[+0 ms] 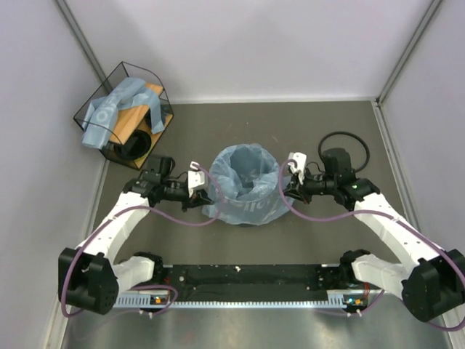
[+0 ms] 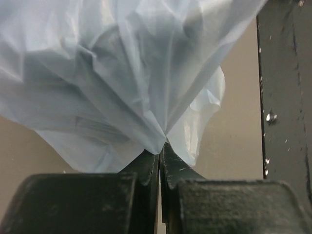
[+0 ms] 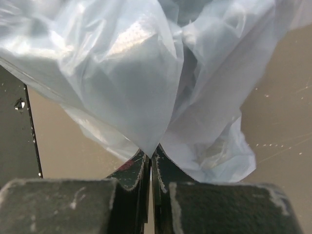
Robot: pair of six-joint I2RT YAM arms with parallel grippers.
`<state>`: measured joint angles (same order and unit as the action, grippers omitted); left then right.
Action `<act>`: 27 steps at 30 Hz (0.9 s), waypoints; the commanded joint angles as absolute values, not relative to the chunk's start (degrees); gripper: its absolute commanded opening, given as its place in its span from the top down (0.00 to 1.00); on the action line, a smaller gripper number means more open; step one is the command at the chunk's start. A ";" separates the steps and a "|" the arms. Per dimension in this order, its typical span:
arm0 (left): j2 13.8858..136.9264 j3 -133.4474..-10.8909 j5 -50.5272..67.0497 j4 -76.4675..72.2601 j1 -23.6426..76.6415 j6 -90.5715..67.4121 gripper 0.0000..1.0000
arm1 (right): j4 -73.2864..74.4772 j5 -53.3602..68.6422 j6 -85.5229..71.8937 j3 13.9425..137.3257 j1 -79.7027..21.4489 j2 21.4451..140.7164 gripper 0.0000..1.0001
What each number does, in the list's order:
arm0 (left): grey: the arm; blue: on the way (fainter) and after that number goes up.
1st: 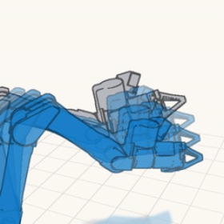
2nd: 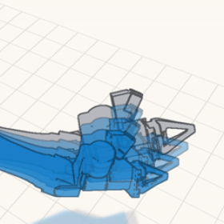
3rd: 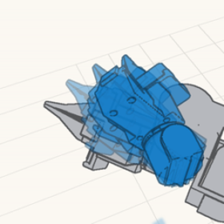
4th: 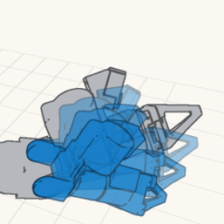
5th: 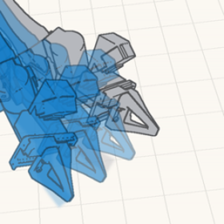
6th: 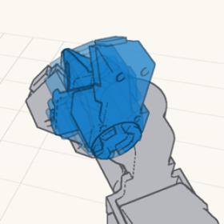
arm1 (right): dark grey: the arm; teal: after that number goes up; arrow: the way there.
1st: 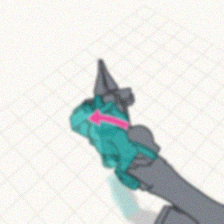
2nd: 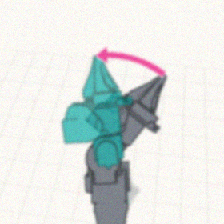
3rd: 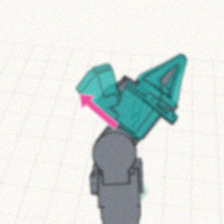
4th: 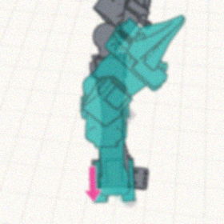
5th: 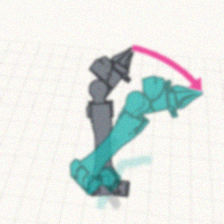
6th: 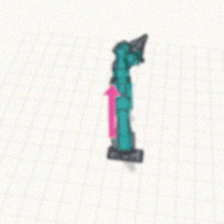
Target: Put the trash bags into the trash bin
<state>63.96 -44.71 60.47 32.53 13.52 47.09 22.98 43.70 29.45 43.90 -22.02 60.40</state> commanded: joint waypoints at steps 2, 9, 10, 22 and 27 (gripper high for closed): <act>66.26 -40.35 54.59 38.23 13.97 60.54 1.00 | 20.39 42.01 27.34 39.91 -22.76 61.61 1.00; 70.13 -38.94 49.13 37.62 13.98 65.47 1.00 | 18.81 41.48 24.70 39.29 -20.23 68.46 1.00; 70.92 -38.85 48.43 37.70 13.97 66.35 1.00 | 18.63 41.57 24.52 39.46 -19.61 69.25 1.00; 61.98 -49.56 53.96 58.17 7.22 69.26 0.38 | 32.95 46.59 33.31 45.60 -16.44 59.26 0.13; 57.31 -54.75 57.29 54.95 5.27 63.73 0.35 | 34.63 48.60 36.47 48.33 -16.35 54.40 0.06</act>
<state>60.99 -50.78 51.64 53.82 6.24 66.83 32.03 44.80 31.83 43.59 -16.69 57.08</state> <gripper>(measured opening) 0.646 0.938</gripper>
